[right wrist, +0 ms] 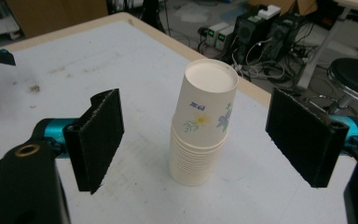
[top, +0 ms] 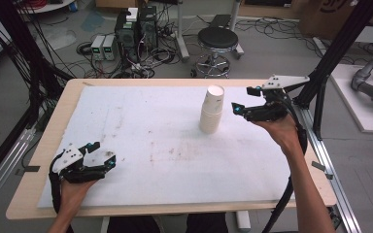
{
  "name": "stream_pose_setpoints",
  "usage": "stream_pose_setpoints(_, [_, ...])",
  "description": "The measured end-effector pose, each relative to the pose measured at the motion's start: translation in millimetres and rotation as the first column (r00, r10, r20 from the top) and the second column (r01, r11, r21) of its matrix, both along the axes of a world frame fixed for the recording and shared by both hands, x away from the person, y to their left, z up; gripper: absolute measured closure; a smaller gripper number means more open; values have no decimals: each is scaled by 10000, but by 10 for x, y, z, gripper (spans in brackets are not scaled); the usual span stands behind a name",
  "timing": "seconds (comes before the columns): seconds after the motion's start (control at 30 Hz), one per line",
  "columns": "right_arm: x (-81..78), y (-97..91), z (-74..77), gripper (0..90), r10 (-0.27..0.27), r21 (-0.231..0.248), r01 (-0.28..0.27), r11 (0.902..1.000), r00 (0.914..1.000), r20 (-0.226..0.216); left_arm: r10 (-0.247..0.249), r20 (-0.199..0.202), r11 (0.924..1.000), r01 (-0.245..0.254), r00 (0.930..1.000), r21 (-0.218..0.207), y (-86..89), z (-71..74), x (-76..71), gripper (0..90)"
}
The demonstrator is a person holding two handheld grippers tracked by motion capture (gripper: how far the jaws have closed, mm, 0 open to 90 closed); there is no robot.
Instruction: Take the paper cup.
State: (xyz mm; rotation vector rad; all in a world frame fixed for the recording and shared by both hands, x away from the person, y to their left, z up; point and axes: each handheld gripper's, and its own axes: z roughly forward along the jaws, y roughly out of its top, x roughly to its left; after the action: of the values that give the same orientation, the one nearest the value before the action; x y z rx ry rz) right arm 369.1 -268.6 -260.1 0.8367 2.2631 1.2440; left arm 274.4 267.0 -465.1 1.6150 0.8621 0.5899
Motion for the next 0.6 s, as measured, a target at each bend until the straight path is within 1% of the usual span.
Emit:
stream_pose_setpoints(0.1, [114, 51, 45, 193, 95, -295, -100, 9995, 9998, -156, -4, -2, 10000, 4, 10000, -4, 1, 0, 0, 160])
stream_pose_setpoints(0.2, [220, 104, 72, 193, 105, -657, -134, 9977, 9990, -441, -5, -5, 10000, 5, 10000, -3, 1, 0, 0, 160])
stream_pose_setpoints(0.33, [359, 156, 96, 193, 232, -909, -294, 9954, 9974, -688, -17, -34, 10000, 17, 10000, 70, -2, 1, 5, 160])
stream_pose_setpoints(0.4, [427, 185, 108, 193, 238, -1206, -342, 9921, 9959, -868, -22, -47, 10000, 23, 10000, 68, -3, 1, 6, 160])
stream_pose_setpoints(0.5, [528, 217, 134, 193, 366, -1432, -522, 9883, 9933, -1093, -31, -57, 9999, 32, 10000, 129, -10, 2, 7, 160])
stream_pose_setpoints(0.57, [597, 236, 155, 193, 456, -1641, -667, 9842, 9906, -1291, -50, -82, 9999, 51, 10000, 161, -13, 3, 10, 161])
stream_pose_setpoints(0.6, [629, 248, 165, 193, 480, -1744, -709, 9821, 9901, -1320, -50, -99, 9999, 51, 9999, 154, -12, 3, 11, 161])
